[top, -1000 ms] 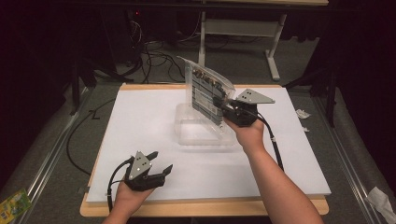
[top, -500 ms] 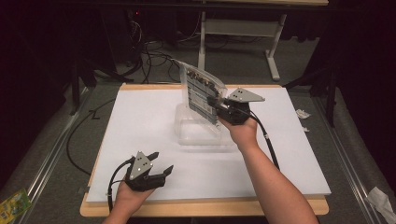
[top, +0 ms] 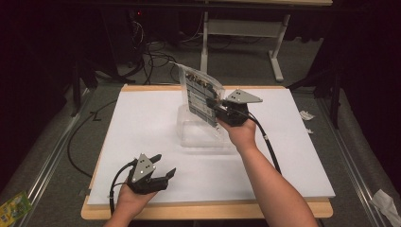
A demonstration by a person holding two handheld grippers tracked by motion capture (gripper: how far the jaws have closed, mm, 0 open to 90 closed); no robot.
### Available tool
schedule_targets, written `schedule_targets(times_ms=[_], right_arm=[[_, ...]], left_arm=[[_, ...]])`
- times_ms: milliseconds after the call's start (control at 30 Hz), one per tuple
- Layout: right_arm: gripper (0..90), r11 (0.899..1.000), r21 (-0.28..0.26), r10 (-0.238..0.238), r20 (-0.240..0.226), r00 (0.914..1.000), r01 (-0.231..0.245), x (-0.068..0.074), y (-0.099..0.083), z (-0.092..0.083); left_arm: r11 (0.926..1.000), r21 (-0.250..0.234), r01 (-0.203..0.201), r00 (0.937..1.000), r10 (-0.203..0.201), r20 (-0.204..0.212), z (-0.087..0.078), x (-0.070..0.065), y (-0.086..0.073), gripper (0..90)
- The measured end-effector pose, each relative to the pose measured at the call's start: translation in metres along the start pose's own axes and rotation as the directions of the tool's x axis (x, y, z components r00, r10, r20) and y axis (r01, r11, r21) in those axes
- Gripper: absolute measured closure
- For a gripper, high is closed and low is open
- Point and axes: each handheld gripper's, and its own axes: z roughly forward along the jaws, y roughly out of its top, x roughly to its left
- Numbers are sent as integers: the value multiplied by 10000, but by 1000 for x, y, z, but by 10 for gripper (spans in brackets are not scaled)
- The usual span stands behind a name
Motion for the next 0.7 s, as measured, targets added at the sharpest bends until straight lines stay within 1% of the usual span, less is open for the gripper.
schedule_targets(times_ms=[100,167,267,400,500,533,600,700], right_arm=[[760,9999,83,-59,4,10000,59,0,-3,2],[760,9999,92,61,-14,10000,-61,-1,-5,4],[760,9997,193,122,-3,9999,-122,-2,-8,6],[760,9992,65,406,-99,9991,-406,-6,-12,7],[760,9987,78,506,-128,9986,-505,-8,-14,7],[761,9990,85,445,-165,9989,-444,-8,-15,7],[761,9987,96,498,-204,9986,-496,-7,-18,8],[761,9984,380,426,-165,9990,-420,-6,-25,11]], left_arm=[[10000,33,-28,10000,28,20,0,0,0,300],[10000,62,-30,10000,30,44,0,0,0,300],[10000,82,-56,10000,56,68,1,-1,0,300],[9999,88,-68,9999,68,74,1,-1,0,300],[9999,84,-54,10000,54,67,1,-1,-1,300],[9999,90,-67,10000,66,63,1,-1,-1,300],[9999,105,-68,9999,67,95,1,-1,0,300],[9999,91,-90,9999,89,108,1,-2,0,300]])
